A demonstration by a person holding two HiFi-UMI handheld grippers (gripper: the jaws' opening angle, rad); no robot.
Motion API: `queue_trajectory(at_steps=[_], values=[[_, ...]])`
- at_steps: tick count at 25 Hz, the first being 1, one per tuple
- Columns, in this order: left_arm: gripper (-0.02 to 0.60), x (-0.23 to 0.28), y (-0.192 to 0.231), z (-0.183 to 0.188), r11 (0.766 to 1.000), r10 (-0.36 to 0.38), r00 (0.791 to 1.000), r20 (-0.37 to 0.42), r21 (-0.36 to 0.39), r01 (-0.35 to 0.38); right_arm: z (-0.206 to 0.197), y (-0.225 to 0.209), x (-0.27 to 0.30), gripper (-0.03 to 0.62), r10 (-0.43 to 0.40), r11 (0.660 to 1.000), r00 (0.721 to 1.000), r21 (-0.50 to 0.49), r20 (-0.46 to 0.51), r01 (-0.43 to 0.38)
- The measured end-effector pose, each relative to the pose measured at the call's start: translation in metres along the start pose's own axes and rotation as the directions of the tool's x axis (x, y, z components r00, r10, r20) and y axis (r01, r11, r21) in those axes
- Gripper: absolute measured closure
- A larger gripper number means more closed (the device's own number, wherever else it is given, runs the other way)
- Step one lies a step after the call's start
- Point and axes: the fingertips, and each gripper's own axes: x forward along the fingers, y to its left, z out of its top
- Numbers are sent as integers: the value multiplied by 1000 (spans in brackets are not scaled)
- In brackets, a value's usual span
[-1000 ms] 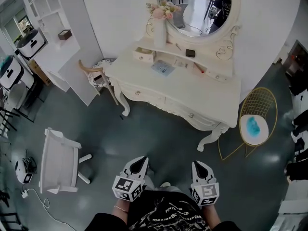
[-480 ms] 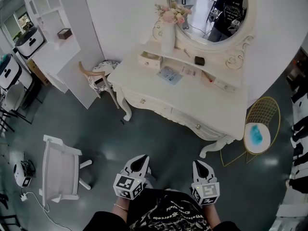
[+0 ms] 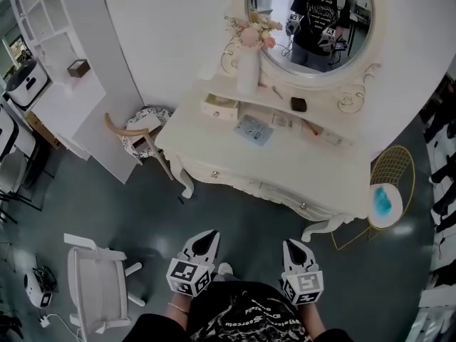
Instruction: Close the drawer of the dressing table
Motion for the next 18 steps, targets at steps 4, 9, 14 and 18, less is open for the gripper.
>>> queue_trajectory(at_steps=[4,9,14,18], values=[[565,11,18,10,999,-43,999,-16,26,43,8,13,19,582,-15,1000,1000,3,4,15],[565,22,23,14,996,-84,996,-32,30,85,13,15,30,582,-33,999,999,10,-1,33],[565,29,24,16,992,-117,992,-40,35,118,19,16,35,582,-48,999,999,14,4,48],[563,30,24,12,991,-125,991,-52,32,126,15,19,37,582,-43,999,999,23,-11,44]])
